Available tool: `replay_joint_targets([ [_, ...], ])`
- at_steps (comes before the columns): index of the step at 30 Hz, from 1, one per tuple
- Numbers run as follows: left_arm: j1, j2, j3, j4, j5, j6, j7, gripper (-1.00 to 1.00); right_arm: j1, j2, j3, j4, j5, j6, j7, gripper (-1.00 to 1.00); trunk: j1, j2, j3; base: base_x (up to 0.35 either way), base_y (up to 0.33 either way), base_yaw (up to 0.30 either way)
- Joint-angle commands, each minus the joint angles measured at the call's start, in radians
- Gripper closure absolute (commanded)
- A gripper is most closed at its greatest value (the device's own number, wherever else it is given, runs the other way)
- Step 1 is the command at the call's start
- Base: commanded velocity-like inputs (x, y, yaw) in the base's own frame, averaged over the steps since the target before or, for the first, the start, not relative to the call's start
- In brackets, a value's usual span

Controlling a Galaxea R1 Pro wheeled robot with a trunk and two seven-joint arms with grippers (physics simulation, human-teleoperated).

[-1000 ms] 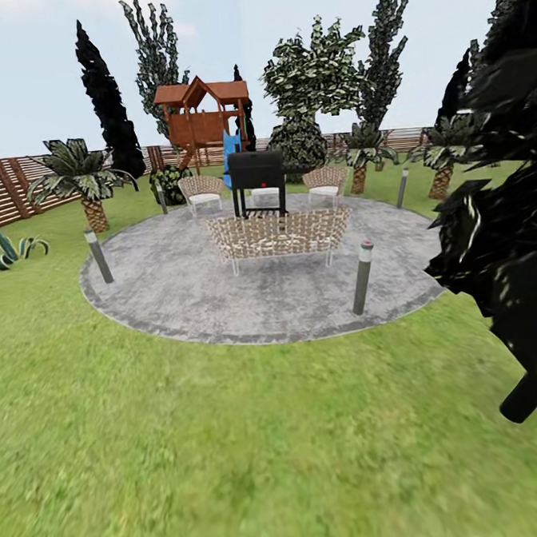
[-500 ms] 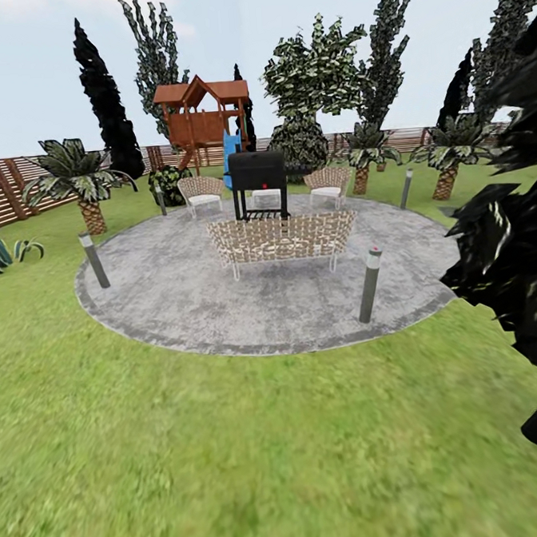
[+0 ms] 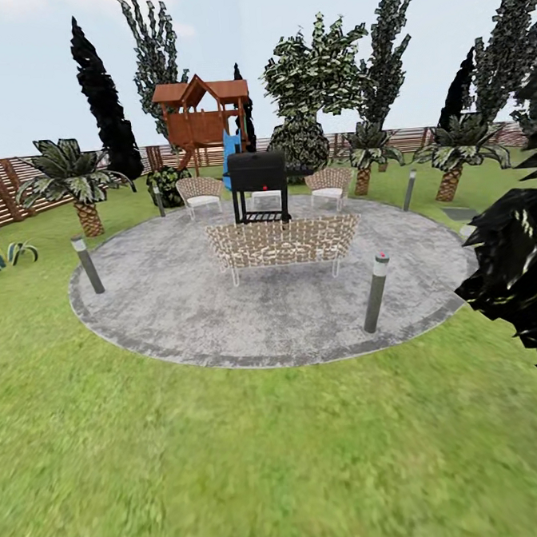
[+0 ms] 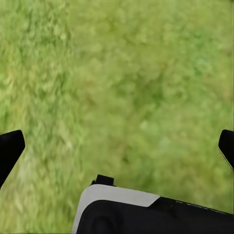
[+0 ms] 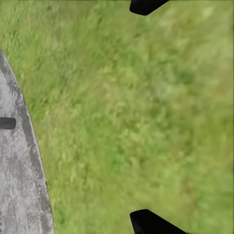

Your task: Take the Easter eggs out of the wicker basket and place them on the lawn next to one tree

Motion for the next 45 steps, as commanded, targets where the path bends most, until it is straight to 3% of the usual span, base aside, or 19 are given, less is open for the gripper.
replay_joint_targets([
  [1,-0.001,0.000,0.002,0.000,0.000,-0.003,0.000,-1.00,-0.001,0.000,0.000,0.001,-0.007,-0.004,0.004,-1.00,0.001,-0.002,-0.002,0.340,0.000,0.000],
  [18,-0.001,0.000,0.003,0.001,0.000,-0.003,0.000,-1.00,-0.001,0.001,0.000,0.001,-0.007,-0.007,0.004,-1.00,0.001,-0.002,-0.002,0.340,0.000,0.008],
  [45,-0.001,0.000,0.003,0.001,0.000,-0.003,-0.001,-1.00,-0.001,0.001,0.000,0.002,-0.007,-0.008,0.004,-1.00,0.001,-0.002,0.005,0.340,0.011,0.233],
])
